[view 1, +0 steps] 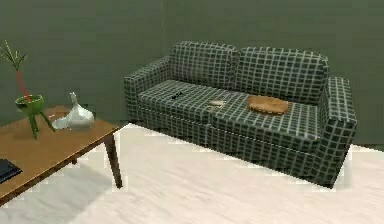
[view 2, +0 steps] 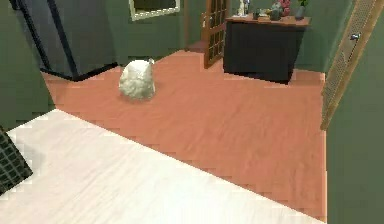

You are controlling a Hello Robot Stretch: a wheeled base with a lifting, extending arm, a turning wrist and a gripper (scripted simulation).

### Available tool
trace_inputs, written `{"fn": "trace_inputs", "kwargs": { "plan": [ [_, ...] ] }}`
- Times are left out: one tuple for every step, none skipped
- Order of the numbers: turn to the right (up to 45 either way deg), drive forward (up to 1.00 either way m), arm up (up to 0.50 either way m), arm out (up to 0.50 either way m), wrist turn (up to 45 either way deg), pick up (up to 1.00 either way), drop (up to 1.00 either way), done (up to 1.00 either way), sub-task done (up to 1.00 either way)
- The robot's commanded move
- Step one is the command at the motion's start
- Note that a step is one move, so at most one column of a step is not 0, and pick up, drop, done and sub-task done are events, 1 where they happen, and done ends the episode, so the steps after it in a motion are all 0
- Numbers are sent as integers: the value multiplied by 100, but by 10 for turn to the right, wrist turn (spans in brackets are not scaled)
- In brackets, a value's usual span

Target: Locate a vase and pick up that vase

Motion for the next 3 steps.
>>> {"fn": "trace_inputs", "kwargs": {
  "plan": [
    [0,35,0,0,0,0,0,0,0],
    [-450,0,0,0,0,0,0,0,0],
    [-150,0,0,0,0,0,0,0,0]
  ]
}}
